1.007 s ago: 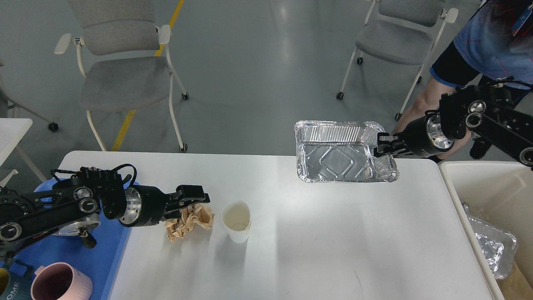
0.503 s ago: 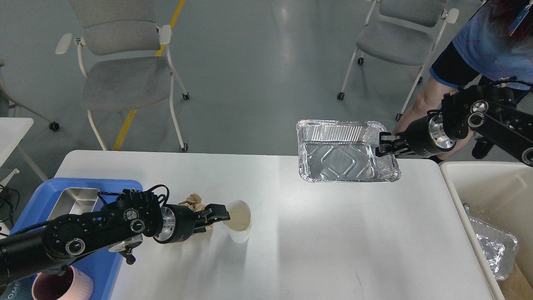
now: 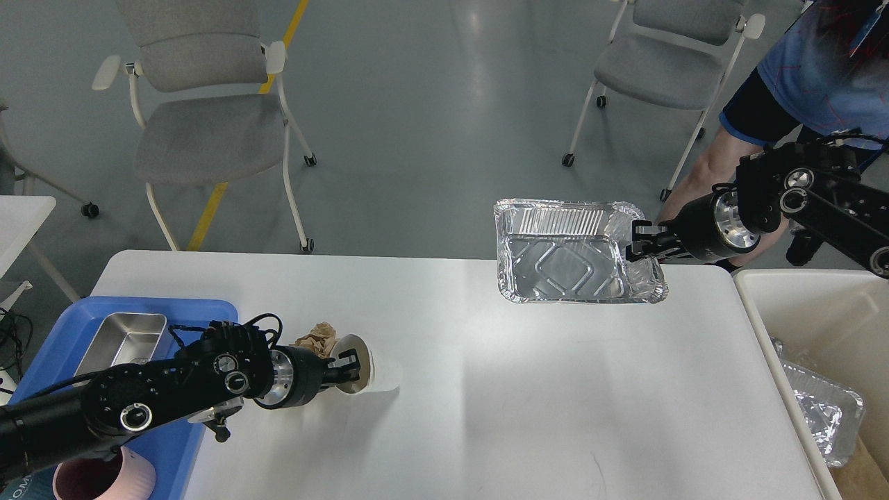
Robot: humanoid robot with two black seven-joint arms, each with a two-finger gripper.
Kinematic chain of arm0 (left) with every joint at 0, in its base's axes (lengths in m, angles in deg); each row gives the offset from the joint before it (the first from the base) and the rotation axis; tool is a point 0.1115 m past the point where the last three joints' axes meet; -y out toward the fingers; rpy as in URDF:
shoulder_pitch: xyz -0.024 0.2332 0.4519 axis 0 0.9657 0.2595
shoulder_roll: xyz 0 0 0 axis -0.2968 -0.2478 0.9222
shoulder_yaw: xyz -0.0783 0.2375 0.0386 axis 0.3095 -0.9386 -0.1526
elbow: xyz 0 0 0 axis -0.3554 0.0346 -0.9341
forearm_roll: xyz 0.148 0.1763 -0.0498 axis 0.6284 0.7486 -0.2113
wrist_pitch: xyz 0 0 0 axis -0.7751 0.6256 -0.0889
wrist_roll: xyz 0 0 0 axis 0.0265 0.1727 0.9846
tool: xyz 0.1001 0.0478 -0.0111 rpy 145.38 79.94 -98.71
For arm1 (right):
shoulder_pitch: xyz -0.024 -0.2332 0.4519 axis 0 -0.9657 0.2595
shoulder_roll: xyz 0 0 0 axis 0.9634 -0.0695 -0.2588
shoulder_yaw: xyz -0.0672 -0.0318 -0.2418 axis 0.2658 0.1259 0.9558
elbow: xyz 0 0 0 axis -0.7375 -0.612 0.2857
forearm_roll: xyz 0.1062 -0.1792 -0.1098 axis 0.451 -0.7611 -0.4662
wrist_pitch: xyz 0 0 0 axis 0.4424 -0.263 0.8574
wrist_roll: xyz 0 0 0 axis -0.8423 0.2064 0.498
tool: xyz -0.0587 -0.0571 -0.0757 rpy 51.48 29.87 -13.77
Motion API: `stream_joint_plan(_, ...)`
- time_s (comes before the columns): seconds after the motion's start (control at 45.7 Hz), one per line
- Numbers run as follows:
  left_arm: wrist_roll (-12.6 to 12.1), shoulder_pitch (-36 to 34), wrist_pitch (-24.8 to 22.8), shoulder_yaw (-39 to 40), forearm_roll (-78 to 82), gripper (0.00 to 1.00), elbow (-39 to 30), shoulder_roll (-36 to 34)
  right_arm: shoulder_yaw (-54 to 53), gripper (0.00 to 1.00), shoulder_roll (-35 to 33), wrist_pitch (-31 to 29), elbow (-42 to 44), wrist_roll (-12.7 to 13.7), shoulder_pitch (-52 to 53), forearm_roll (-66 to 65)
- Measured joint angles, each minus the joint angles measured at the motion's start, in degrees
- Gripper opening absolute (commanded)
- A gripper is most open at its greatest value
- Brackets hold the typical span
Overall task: Tidy desktop
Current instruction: 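Grasp the white paper cup with the left gripper and lift it, then carry the paper cup with the left gripper and drop it into the foil tray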
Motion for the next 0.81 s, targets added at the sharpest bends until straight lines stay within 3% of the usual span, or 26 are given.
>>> stream_joint_plan(0.197, 0.26, -6.84, -8.33, 4.11, -0.45, 0.00, -7.31, -9.48, -0.12, 0.00, -0.03, 0.32, -0.01, -0.08, -0.37, -0.01)
stream_joint_plan(0.416, 0.01, -12.65, -20.60, 12.93, -3.12, 0.00, -20.30, -28.67, -0.18, 0.00, 0.12, 0.50, 0.00, -0.09, -0.53, -0.01)
stream_joint_plan(0.635, 0.30, -13.18, -33.92, 27.36, -11.68, 0.00, -21.82, -41.43, -0.18, 0.00, 0.39, 0.81, 0.05, -0.09, -0.80, -0.01)
stream_joint_plan(0.81, 0.42, -13.18, -37.77, 34.38, -16.12, 0.00, -21.64, -46.44, -0.14, 0.00, 0.42, 0.86, 0.01, -0.09, -0.90, -0.01)
